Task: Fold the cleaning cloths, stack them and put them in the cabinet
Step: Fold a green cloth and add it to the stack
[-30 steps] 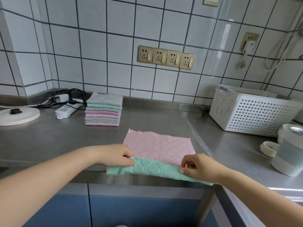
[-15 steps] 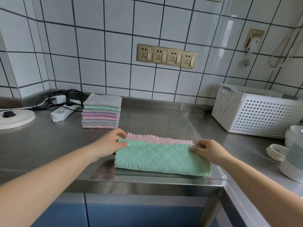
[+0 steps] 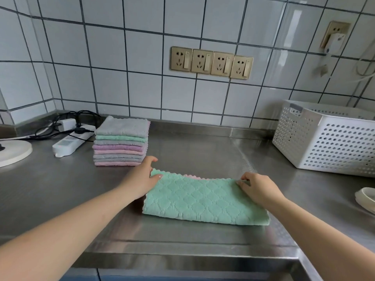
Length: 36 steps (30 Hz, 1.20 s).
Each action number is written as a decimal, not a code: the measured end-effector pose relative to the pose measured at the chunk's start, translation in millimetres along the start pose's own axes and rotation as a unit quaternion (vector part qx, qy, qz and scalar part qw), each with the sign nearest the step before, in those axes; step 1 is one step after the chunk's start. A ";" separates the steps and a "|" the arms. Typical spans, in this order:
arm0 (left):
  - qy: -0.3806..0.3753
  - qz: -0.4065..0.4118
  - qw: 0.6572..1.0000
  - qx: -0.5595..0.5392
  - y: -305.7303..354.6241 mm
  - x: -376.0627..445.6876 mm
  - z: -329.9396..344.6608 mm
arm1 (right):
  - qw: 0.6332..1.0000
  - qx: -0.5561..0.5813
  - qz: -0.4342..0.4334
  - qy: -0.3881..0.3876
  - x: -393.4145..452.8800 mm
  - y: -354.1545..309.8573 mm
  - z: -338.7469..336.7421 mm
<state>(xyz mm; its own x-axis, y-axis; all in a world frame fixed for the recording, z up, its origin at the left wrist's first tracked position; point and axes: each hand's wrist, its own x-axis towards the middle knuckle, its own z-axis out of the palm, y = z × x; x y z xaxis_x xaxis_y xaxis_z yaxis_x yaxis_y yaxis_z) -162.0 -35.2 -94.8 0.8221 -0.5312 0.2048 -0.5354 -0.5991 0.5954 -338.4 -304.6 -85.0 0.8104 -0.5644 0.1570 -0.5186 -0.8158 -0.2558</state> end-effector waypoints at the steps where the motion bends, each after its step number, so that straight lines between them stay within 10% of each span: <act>1: 0.002 0.004 1.000 0.009 -0.3 2.5 1.0 | 1.000 -0.002 -0.001 0.003 1.8 0.1 0.8; 22: 0.013 0.069 0.985 0.158 15.7 24.2 7.6 | 0.998 -0.033 -0.017 0.056 12.3 -21.5 8.1; 36: -0.143 0.113 0.955 0.234 44.3 -14.8 63.6 | 0.988 -0.076 -0.079 -0.111 -29.3 -76.6 48.1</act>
<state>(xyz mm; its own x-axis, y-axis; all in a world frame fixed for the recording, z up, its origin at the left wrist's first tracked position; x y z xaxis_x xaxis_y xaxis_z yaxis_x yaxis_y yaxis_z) -210.1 -91.9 -120.9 0.6253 -0.7799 0.0271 -0.7754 -0.6170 0.1347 -309.3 -219.5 -115.9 0.9156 -0.4007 -0.0341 -0.4021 -0.9105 -0.0962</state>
